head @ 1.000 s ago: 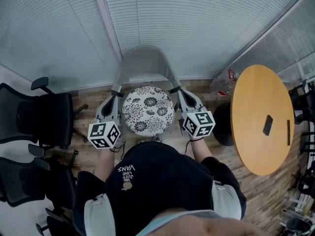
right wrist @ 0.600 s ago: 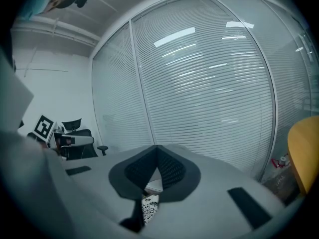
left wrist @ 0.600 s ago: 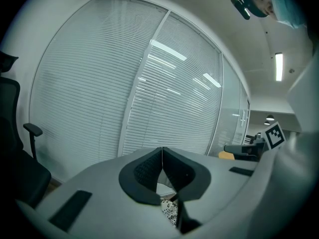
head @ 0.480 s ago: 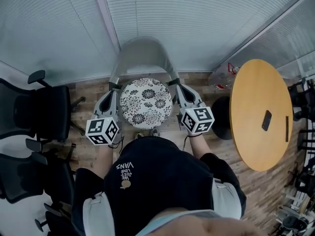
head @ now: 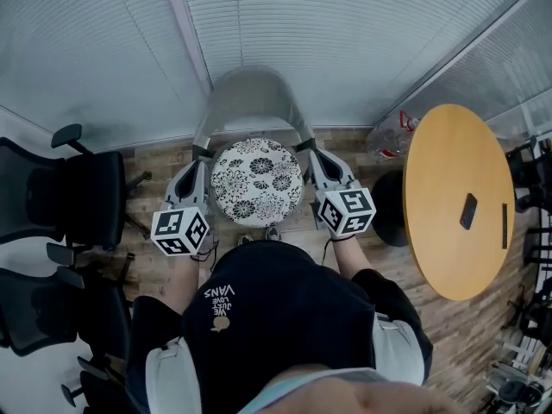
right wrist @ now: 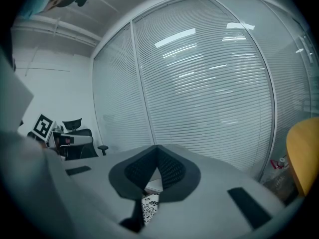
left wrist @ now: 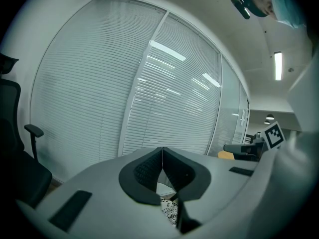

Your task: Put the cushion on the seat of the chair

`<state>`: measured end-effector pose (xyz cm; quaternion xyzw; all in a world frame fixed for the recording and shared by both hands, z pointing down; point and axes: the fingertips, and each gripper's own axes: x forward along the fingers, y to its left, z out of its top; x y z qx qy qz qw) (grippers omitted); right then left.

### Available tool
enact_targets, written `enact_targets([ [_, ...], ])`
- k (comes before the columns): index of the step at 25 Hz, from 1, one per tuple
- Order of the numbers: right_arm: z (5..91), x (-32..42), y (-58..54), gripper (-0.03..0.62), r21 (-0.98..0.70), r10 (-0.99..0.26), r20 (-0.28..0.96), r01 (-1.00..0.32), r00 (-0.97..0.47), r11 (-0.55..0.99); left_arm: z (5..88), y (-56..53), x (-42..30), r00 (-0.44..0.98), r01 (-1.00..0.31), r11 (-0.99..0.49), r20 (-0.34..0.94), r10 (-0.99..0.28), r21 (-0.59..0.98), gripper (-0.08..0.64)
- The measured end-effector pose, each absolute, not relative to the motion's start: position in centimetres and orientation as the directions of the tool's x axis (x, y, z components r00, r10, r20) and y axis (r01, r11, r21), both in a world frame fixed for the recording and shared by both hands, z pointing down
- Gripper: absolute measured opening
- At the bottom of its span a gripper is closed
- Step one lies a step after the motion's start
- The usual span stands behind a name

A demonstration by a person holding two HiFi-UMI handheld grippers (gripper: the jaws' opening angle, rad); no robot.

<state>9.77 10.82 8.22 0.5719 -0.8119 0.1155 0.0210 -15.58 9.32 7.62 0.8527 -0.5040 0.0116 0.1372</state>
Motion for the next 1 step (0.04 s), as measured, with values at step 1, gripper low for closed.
enact_targets([
  [1, 8.25, 9.77, 10.92, 0.017, -0.163, -0.924, 0.167, -0.933, -0.345, 0.319, 7.62, 9.44, -15.55, 0.492, -0.862, -0.455, 0.157, -0.856, 0.222, 0.014],
])
